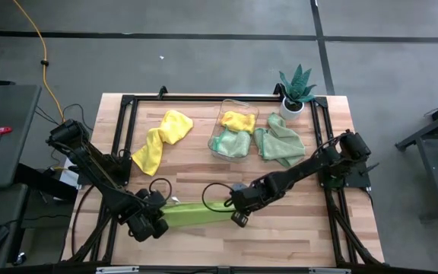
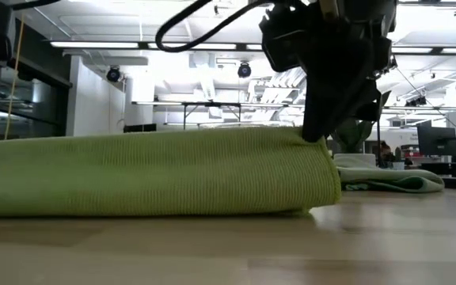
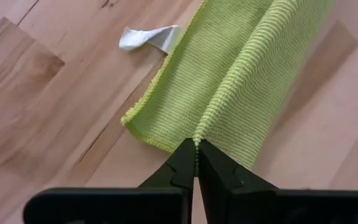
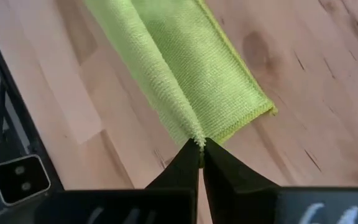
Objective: Fold microfiber towels
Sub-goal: Fold the green towel
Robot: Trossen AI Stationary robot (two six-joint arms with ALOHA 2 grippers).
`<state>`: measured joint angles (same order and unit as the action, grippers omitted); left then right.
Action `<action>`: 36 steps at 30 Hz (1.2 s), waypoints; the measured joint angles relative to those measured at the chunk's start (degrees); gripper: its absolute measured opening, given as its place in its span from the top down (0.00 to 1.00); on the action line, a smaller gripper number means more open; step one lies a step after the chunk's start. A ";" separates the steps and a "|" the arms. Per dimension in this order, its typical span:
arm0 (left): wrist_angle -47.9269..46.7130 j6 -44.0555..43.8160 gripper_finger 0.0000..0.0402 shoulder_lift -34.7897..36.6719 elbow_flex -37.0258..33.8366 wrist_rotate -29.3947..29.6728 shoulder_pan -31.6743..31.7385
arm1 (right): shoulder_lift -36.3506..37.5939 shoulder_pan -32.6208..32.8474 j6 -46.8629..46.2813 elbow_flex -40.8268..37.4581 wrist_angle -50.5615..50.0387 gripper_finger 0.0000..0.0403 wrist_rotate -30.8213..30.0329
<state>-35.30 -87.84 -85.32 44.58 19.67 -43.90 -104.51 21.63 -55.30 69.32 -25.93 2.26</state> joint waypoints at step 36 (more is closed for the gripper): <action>-17.51 -1.87 0.76 0.04 0.03 1.80 0.07 | 0.00 0.10 -1.28 0.00 0.06 0.54 -8.64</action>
<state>-52.81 -89.71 -85.27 44.61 21.47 -43.83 -104.51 21.73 -56.58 69.32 -25.87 -6.37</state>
